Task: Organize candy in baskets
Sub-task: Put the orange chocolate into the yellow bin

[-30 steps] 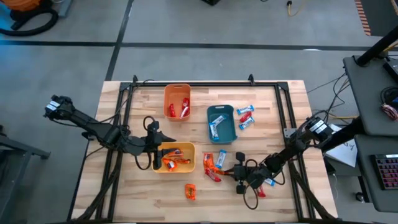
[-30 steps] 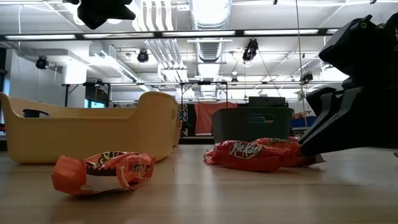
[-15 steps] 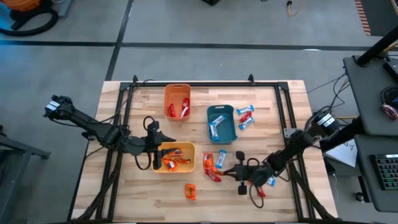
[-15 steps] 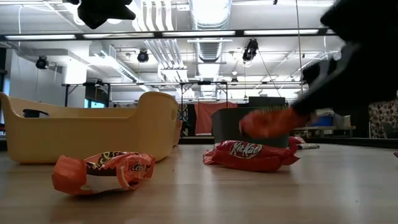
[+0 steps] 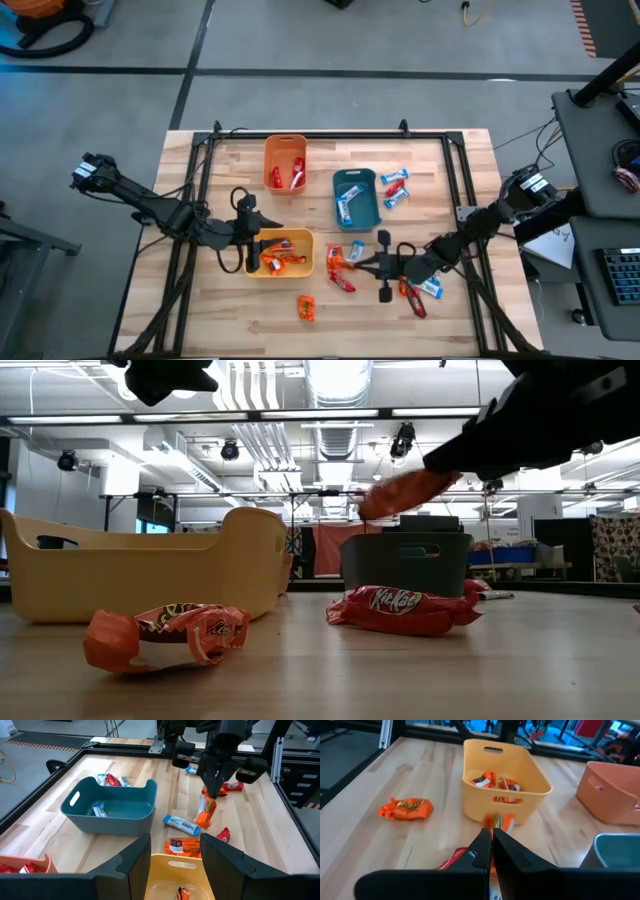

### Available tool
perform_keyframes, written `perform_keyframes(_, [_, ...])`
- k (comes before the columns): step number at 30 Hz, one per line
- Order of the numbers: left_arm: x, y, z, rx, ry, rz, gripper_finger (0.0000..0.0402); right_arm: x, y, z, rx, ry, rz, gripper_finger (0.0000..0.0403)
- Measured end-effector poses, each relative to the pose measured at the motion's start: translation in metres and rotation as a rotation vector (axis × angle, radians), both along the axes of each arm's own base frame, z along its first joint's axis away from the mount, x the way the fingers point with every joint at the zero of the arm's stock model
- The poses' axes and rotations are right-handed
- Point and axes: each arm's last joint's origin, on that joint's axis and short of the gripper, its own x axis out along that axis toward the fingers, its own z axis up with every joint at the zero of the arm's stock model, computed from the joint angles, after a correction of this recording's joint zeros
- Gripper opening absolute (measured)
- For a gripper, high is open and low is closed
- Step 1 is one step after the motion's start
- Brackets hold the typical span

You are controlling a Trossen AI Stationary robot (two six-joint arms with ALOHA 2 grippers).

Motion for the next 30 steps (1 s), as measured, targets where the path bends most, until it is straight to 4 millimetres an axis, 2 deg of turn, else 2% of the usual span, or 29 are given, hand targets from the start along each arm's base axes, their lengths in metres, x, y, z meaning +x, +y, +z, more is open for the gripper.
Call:
perform_keyframes(9, [0.000,0.000,0.000,0.000,0.000,0.000,0.0154,0.004,-0.004,0.004,-0.014,-0.024,0.036,0.0009])
perform_keyframes(12, [0.000,0.000,0.000,0.000,0.000,0.000,0.0154,0.002,-0.003,-0.003,0.005,0.051,0.071,0.0009])
perform_keyframes(18, [0.000,0.000,0.000,0.000,0.000,-0.001,0.0154,-0.006,-0.001,-0.015,0.095,0.171,0.025,0.0015])
perform_keyframes(23, [0.000,0.000,0.000,0.000,0.000,0.000,0.0154,-0.016,0.012,-0.018,0.160,0.209,0.041,0.0047])
perform_keyframes(30, [0.000,0.000,0.000,0.000,0.000,0.000,0.0154,-0.029,0.020,-0.029,0.261,0.308,-0.013,0.0118])
